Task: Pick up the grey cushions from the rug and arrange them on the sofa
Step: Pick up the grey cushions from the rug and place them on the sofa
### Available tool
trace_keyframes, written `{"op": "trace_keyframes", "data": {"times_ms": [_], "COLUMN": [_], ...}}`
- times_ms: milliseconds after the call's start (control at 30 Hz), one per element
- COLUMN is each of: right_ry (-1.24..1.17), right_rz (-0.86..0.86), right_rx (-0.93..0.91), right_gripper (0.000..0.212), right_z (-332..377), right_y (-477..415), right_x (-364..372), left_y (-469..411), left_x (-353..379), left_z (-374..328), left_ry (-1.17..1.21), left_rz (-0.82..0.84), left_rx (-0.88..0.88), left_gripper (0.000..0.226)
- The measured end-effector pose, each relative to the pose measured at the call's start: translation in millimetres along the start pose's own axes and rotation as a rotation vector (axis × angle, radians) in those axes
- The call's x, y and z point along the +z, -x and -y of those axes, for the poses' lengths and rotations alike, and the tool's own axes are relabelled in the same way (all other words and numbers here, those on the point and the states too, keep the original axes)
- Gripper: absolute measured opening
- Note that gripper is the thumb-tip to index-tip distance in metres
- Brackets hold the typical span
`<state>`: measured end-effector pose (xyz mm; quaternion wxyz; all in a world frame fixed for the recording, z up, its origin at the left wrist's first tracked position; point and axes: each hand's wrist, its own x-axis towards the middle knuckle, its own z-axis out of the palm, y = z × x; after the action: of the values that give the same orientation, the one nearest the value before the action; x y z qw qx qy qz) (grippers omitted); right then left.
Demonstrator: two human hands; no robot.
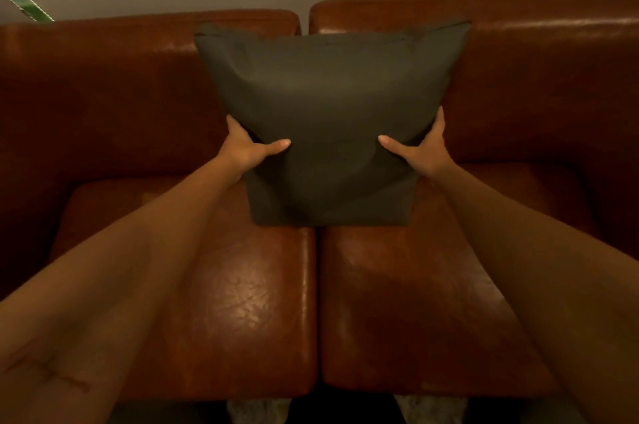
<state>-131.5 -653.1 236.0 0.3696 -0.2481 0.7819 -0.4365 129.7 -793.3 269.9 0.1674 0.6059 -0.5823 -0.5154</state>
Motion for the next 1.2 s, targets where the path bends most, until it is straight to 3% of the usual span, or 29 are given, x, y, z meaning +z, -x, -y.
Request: {"op": "trace_keyframes", "data": {"times_ms": [100, 267, 400, 667, 800, 900, 1067, 1200], "right_ry": [0.068, 0.125, 0.154, 0.275, 0.306, 0.343, 0.411, 0.261], "right_rz": [0.042, 0.006, 0.015, 0.058, 0.023, 0.011, -0.02, -0.117], "right_rx": [-0.032, -0.158, -0.175, 0.039, 0.089, 0.15, 0.224, 0.306], "right_gripper": [0.143, 0.142, 0.137, 0.135, 0.119, 0.105, 0.08, 0.062], "right_z": [-10.1, -5.4, 1.9, 10.5, 3.6, 1.2, -13.7, -39.9], "right_y": [3.3, 6.2, 10.4, 20.9, 46.0, 68.7, 111.3, 149.9], "right_x": [2.4, 13.5, 15.2, 13.3, 10.3, 5.2, -13.4, -39.8], "left_y": [-4.4, 4.5, 17.4, 14.9, 44.4, 66.8, 103.3, 139.4], "left_x": [4.2, 4.9, 0.2, 0.9, 12.3, 25.5, 54.8, 78.3], "left_z": [7.1, 9.1, 18.7, -0.7, -5.0, 0.2, 0.0, -0.8], "left_ry": [-0.028, -0.106, -0.107, -0.159, -0.508, -0.612, -0.485, -0.367], "left_rz": [-0.083, -0.237, -0.302, -0.139, -0.193, -0.132, 0.052, 0.211], "left_rx": [0.007, 0.031, 0.042, -0.09, -0.088, -0.08, -0.02, 0.036], "left_gripper": [0.128, 0.102, 0.099, 0.13, 0.116, 0.107, 0.089, 0.068]}}
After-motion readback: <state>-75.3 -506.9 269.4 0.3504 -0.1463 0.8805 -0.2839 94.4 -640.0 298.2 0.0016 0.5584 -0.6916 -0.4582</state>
